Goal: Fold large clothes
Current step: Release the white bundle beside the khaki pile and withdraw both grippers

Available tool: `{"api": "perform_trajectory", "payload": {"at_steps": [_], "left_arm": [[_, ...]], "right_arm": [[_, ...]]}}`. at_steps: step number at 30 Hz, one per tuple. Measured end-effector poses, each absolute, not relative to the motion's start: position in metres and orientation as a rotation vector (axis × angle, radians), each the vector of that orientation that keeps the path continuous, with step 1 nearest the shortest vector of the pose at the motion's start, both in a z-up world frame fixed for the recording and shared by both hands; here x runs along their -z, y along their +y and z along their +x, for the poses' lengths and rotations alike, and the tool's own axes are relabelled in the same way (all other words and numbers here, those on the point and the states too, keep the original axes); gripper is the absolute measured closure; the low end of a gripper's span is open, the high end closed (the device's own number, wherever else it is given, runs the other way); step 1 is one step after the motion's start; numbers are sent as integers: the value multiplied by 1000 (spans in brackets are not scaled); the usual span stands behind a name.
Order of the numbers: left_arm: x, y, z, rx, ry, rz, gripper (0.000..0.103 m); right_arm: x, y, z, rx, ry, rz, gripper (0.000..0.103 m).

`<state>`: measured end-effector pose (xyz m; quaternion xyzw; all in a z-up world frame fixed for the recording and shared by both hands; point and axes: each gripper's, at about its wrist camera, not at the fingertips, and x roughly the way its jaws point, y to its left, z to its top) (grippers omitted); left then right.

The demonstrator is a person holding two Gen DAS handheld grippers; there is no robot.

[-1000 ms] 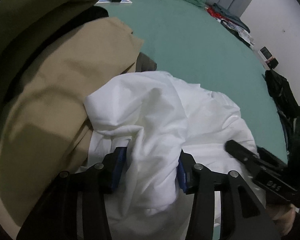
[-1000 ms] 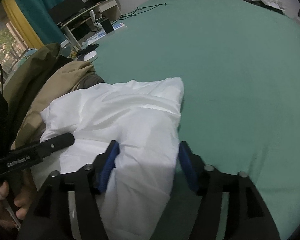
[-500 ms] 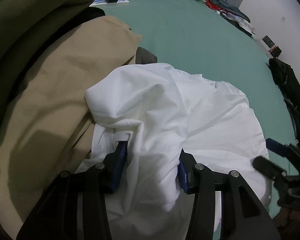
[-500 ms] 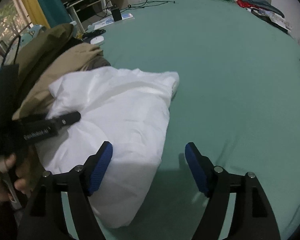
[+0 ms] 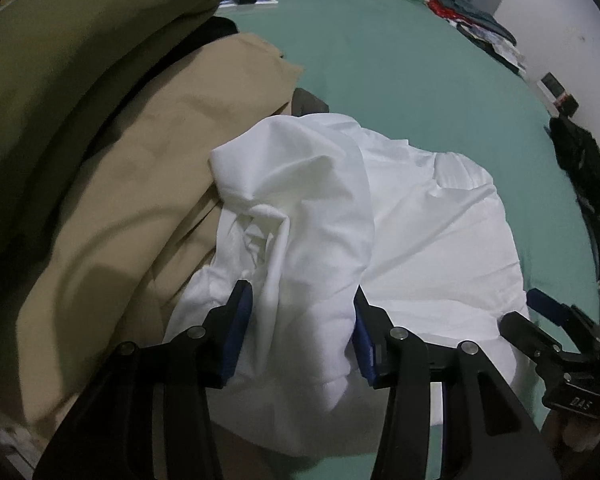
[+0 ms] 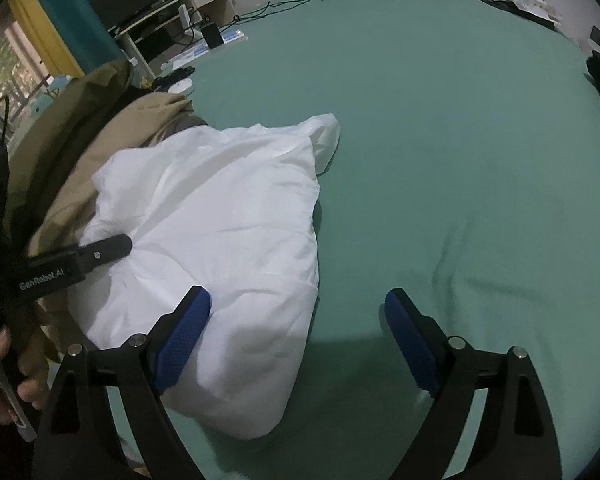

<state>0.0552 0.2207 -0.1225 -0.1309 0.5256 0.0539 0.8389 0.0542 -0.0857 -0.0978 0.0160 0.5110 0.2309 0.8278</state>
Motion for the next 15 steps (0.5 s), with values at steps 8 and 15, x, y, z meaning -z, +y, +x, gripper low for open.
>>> {"api": "perform_trajectory", "payload": {"at_steps": [8,15], "left_arm": [[107,222,31,-120,1086,-293,47],[84,228,10,-181,1017,-310,41]], "right_arm": [[88,-103,39,-495,1115,64,14],[78,-124,23,-473,1109,71,13]]}}
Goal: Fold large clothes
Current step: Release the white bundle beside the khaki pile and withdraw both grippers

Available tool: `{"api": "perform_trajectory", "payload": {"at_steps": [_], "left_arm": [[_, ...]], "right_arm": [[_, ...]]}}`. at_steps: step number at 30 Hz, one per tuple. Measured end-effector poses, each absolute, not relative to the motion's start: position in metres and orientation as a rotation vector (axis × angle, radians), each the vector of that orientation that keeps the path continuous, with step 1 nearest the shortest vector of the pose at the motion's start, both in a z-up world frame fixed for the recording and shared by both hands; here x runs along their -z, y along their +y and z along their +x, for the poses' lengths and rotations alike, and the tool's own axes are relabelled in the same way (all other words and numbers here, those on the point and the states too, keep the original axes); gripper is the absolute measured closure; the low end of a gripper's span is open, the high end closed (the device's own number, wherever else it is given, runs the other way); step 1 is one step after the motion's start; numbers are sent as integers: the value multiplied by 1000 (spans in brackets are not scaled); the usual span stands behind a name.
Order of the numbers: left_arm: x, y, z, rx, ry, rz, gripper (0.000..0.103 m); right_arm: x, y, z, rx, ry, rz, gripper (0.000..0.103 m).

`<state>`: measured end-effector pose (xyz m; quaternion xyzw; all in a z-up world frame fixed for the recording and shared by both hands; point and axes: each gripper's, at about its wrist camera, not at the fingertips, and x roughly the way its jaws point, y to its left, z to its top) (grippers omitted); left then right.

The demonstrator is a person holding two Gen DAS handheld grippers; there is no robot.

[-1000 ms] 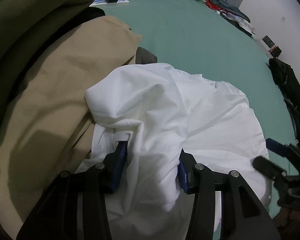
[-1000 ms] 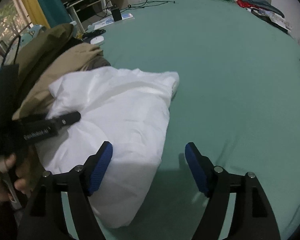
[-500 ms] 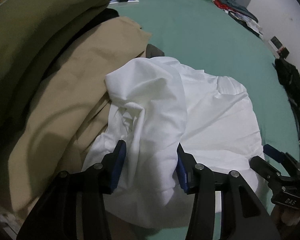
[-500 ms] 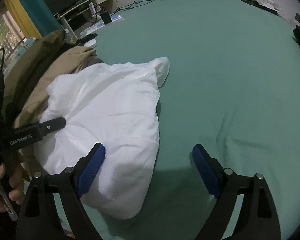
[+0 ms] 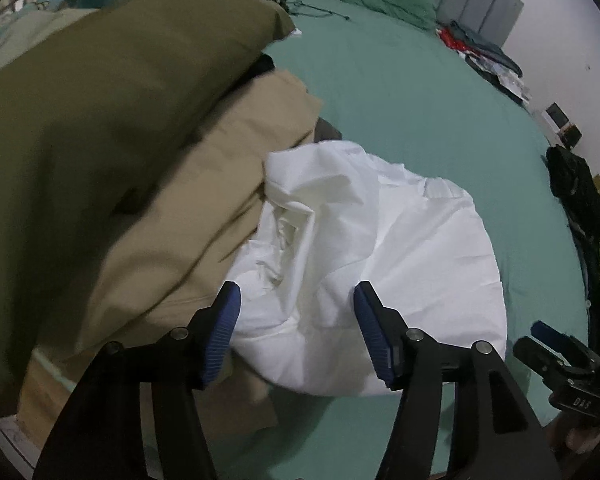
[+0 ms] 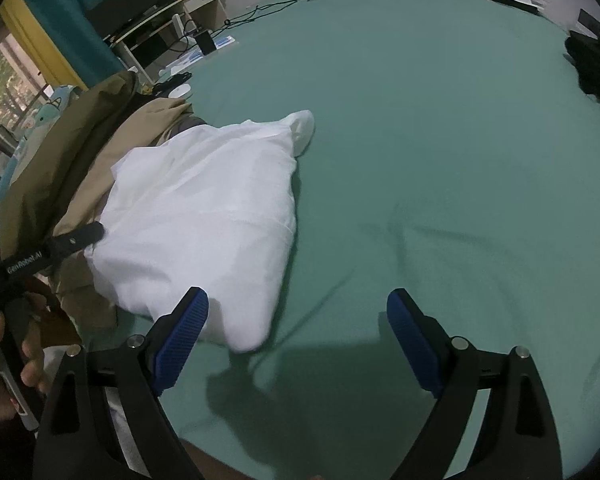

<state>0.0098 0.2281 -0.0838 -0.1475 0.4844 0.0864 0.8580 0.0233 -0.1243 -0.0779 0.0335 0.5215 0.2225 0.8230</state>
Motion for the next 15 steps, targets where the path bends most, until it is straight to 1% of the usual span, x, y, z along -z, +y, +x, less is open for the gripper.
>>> {"api": "perform_trajectory", "payload": {"at_steps": [5,15], "left_arm": [[73,228,-9,-208,995,-295,40],[35,206,-51,-248,874,-315,40]], "right_arm": [[74,-140,14,-456,1105,75,13],[65,-178,-8,-432,1093,91,12]]}}
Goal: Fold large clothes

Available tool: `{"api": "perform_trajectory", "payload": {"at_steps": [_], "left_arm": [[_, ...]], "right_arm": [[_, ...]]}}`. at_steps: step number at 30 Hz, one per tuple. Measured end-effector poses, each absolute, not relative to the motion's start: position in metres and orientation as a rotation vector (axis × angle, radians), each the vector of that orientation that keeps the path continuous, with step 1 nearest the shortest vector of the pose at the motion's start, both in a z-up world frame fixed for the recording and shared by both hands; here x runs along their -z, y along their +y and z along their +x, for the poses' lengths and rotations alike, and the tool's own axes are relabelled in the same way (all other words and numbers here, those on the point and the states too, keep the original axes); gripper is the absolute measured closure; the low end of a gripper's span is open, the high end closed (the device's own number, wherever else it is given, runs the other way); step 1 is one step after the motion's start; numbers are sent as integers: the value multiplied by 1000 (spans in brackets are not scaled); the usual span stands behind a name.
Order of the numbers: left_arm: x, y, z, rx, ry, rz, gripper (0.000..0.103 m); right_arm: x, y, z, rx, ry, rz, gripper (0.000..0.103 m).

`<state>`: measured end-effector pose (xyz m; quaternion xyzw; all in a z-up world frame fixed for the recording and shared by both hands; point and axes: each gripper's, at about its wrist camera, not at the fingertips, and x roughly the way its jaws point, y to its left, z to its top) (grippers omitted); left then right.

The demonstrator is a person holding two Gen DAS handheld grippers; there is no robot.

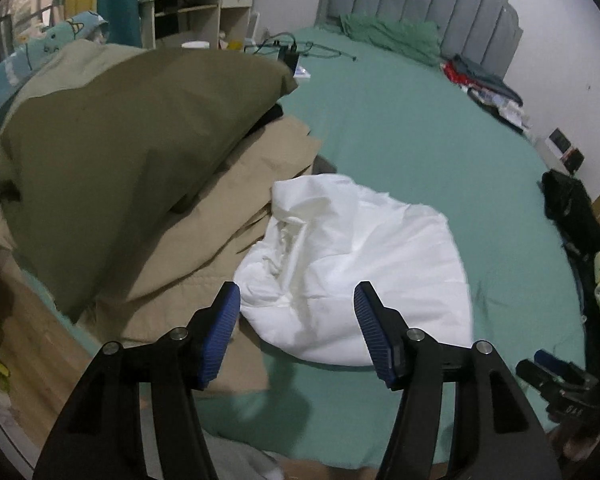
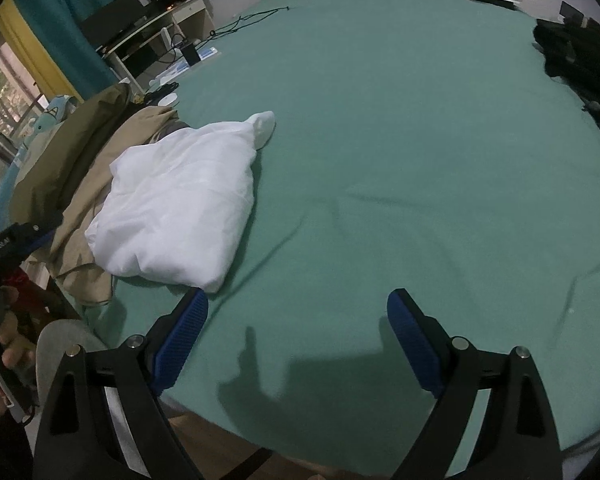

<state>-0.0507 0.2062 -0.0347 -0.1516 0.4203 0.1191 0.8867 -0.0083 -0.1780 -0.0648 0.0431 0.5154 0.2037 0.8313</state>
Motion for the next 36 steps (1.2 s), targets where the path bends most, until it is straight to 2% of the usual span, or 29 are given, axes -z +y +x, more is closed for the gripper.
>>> {"api": "perform_trajectory", "payload": {"at_steps": [18,36], "left_arm": [[-34,124,-87,-173,716,-354,40],[-110,62,-119,-81,538,-173,40]], "right_arm": [[8,-268,-45,-318,963,123,12],[-72,-319,-72,-218,770,98,12]]}}
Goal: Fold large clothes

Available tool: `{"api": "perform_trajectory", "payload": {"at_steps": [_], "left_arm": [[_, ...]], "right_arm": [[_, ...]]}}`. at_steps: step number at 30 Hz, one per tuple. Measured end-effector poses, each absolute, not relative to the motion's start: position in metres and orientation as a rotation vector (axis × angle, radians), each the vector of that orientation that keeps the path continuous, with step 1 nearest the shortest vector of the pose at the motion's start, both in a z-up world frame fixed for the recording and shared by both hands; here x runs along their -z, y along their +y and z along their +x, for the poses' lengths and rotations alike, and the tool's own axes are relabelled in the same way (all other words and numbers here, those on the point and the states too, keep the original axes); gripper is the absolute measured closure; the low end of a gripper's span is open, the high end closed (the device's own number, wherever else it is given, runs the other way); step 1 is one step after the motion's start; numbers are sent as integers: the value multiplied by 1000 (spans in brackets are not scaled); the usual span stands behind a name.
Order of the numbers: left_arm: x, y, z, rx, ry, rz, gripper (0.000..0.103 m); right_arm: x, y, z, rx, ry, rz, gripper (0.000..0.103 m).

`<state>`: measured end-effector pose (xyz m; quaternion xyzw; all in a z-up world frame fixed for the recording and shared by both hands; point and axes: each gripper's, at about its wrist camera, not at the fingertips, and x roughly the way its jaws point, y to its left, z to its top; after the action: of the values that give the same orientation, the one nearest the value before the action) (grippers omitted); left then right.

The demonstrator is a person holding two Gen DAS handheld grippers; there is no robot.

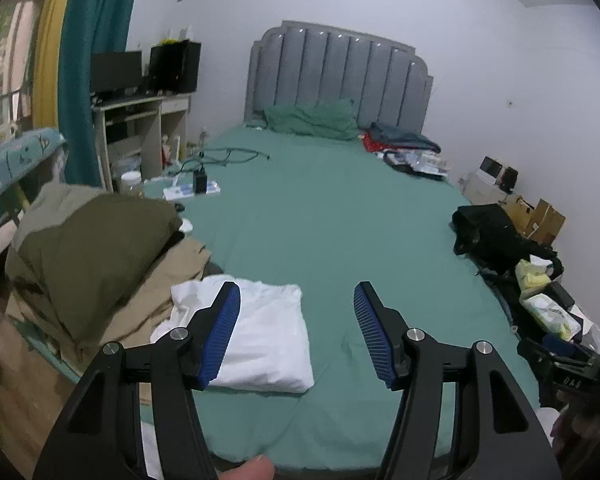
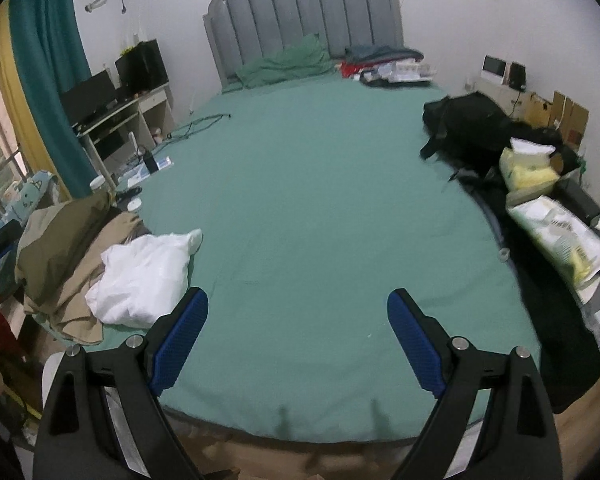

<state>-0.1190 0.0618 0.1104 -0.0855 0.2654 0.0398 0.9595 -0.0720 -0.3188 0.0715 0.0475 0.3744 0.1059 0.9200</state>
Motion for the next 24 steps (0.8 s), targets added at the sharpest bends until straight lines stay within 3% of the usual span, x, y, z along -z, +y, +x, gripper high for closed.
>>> {"api": "perform_trajectory", "payload": {"at_steps": [24], "left_arm": [[-175,23,-158,-25,338,-65,38]], "right_arm": [[-172,-320,-132,-183,505,-29,6]]}}
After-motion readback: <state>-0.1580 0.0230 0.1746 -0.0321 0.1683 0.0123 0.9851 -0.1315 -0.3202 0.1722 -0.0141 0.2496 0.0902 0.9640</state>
